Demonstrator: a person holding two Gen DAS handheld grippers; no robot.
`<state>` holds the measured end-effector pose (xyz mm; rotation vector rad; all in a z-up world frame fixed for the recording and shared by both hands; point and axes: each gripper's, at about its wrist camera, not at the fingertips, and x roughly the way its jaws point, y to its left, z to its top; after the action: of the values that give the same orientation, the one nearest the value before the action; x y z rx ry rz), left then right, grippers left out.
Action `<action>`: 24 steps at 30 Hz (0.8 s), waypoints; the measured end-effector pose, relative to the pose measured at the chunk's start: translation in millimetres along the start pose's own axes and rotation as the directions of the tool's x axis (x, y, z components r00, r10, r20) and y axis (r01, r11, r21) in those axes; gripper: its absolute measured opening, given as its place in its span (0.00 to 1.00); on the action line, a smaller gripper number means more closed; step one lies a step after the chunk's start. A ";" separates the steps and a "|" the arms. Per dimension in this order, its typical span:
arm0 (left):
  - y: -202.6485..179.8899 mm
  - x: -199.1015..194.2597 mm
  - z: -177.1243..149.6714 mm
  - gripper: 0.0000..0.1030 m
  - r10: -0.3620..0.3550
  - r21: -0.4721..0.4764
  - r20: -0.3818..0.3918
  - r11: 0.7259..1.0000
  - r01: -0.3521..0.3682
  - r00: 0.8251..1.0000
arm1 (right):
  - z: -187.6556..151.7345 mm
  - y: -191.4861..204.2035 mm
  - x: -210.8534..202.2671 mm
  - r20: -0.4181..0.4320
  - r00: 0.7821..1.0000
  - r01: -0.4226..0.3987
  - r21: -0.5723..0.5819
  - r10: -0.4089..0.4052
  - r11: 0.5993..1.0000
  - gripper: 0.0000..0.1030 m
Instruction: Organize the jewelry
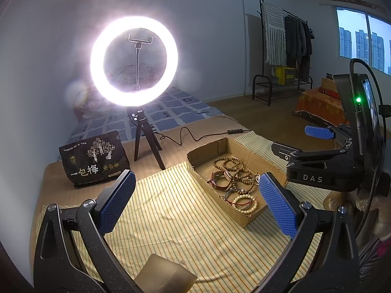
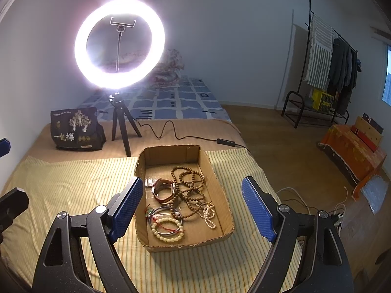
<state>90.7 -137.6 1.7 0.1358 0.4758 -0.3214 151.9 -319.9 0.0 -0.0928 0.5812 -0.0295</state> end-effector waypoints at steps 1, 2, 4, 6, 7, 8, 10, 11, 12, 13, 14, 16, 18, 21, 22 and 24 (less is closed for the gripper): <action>-0.5 0.1 0.0 1.00 0.001 -0.001 0.001 1.000 -0.001 1.000 | 0.0 0.0 0.0 0.000 1.000 0.000 0.000 0.000 1.000 0.80; 0.0 -0.7 0.4 1.00 0.001 0.000 0.001 1.000 -0.001 1.000 | -0.2 0.1 -0.2 -0.001 1.000 -0.001 0.001 0.001 1.000 0.80; 0.0 -0.8 0.7 1.00 0.002 -0.002 0.001 1.000 -0.002 1.000 | -0.5 0.3 -0.2 -0.002 1.000 -0.001 0.000 0.001 1.000 0.80; -0.1 -1.2 1.6 1.00 0.010 -0.003 -0.001 1.000 -0.010 1.000 | -0.6 0.4 -0.3 -0.002 1.000 -0.002 0.000 0.002 1.000 0.80; 0.4 -1.2 2.1 1.00 0.016 -0.003 -0.001 1.000 -0.016 1.000 | -0.4 0.5 0.0 -0.003 1.000 -0.001 0.000 0.001 1.000 0.80; 0.0 -0.9 2.4 1.00 0.023 -0.002 -0.002 1.000 -0.023 1.000 | -0.6 0.5 -0.1 -0.003 1.000 -0.001 0.000 0.001 1.000 0.80; -0.1 -0.8 2.8 1.00 0.028 0.002 -0.002 1.000 -0.028 1.000 | -0.3 0.6 0.1 -0.004 1.000 -0.002 0.001 0.002 1.000 0.80; -0.2 -0.6 2.8 1.00 0.031 0.005 -0.001 1.000 -0.031 1.000 | -0.4 0.8 0.0 -0.005 1.000 -0.002 0.000 0.002 1.000 0.80; -0.6 -0.4 2.6 1.00 0.034 0.009 -0.001 0.999 -0.034 0.999 | -0.6 1.0 -0.1 -0.007 1.000 -0.003 -0.001 0.003 1.000 0.80; -1.6 0.0 2.9 1.00 0.039 0.013 -0.001 0.999 -0.039 0.999 | -1.3 1.3 0.5 -0.008 1.000 -0.003 -0.002 0.003 1.000 0.80; -2.1 -0.9 2.0 1.00 0.042 0.017 -0.001 0.999 -0.042 0.999 | -1.6 1.4 0.1 -0.009 1.000 -0.003 -0.003 0.003 1.000 0.80; -2.7 -0.1 1.8 1.00 0.044 0.022 -0.001 0.999 -0.044 0.999 | -2.4 1.2 0.2 -0.010 1.000 -0.004 -0.003 0.004 1.000 0.80; -2.8 -0.1 1.4 1.00 0.042 0.022 -0.005 0.999 -0.042 0.999 | -2.4 1.1 0.3 -0.011 1.000 -0.004 -0.004 0.004 1.000 0.80; -3.6 -0.2 1.6 1.00 0.048 0.026 -0.003 0.999 -0.048 0.999 | -2.1 1.0 1.5 -0.015 1.000 -0.004 -0.004 0.004 1.000 0.80; -3.3 -0.5 1.3 1.00 0.049 0.026 -0.001 0.998 -0.049 0.999 | -2.2 1.0 1.8 -0.016 1.000 -0.004 -0.005 0.004 1.000 0.80; -2.6 -2.2 0.7 1.00 0.065 0.033 0.013 0.997 -0.065 0.998 | -2.4 1.0 2.9 -0.019 1.000 -0.003 -0.005 0.003 1.000 0.80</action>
<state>88.3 -139.6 3.1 0.1815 0.4529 -0.2664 153.0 -319.2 -3.7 -0.0966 0.6002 -0.0261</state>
